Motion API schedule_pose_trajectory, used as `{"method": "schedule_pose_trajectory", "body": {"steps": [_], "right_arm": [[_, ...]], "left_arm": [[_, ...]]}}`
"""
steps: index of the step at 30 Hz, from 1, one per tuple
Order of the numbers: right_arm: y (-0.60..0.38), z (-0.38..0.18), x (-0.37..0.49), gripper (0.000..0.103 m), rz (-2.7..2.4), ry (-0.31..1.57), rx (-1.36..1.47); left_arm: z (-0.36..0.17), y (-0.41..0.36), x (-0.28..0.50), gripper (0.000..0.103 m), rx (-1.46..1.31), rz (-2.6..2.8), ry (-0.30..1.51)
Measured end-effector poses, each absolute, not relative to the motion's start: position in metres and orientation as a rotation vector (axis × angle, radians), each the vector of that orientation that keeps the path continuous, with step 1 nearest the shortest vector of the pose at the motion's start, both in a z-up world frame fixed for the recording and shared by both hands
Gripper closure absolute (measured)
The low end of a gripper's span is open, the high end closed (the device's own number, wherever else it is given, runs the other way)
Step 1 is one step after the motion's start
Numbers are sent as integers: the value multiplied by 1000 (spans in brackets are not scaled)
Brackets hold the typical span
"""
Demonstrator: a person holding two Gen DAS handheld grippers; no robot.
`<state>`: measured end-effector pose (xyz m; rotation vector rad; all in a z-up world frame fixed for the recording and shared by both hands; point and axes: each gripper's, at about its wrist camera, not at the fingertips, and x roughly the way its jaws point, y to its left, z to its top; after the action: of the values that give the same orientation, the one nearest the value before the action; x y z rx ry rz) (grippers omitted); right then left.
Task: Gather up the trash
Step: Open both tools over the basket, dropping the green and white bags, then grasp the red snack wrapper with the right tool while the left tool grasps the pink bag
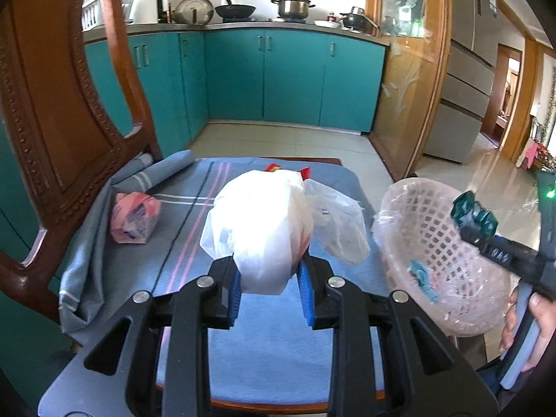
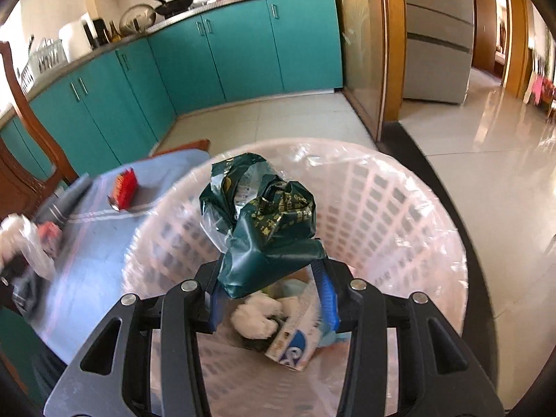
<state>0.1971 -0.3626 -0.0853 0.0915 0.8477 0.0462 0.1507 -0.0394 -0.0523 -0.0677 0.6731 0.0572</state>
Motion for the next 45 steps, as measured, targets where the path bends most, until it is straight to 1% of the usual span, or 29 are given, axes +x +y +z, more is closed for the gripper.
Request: {"method": "schedule_pose_trajectory", "body": {"steps": [6,8,9,10,15,17,19,20,21,24,26,30,35,37,41,45], "right_arm": [[-368,-93,197,57,42,891,90],[-375,-88,194,41,48,866,128],[-379,-85,191,27,43,847,151],[-382,-82,190,21,36,826,174],[-415,-68,181,20,11,706,369],[-430,-65,177,20,-14,672,450],[-442,-66,175,19,-39,652,521],[-448,-67,175,19,-45,649,553],[-450,-68,177,19,-47,654,570],[-449,-72,183,19,-43,686,576],[-443,-73,186,19,-27,699,558],[-426,-72,192,19,0,710,520],[-383,-65,203,19,87,728,390],[-355,-59,216,20,171,755,338],[-264,-50,259,19,357,847,186],[-183,-65,302,19,405,926,62]], "left_arm": [[-44,-67,168,74,-63,-19,658],[-42,-78,175,74,-68,-53,657],[-41,-85,180,74,-72,-79,659],[-41,-91,183,74,-74,-99,661],[-50,-132,198,74,-67,-238,699],[-57,-149,202,71,-50,-294,724],[-66,-165,204,61,-33,-345,750],[-70,-170,205,49,-30,-364,763],[-72,-171,205,40,-30,-368,764],[-71,-162,204,32,-25,-339,745],[-68,-142,204,27,-36,-294,728],[-63,-69,219,23,40,28,660],[-80,40,257,23,41,329,756],[-87,60,261,23,54,356,785],[-104,87,264,23,36,345,840],[-117,91,264,23,7,332,859]]}}
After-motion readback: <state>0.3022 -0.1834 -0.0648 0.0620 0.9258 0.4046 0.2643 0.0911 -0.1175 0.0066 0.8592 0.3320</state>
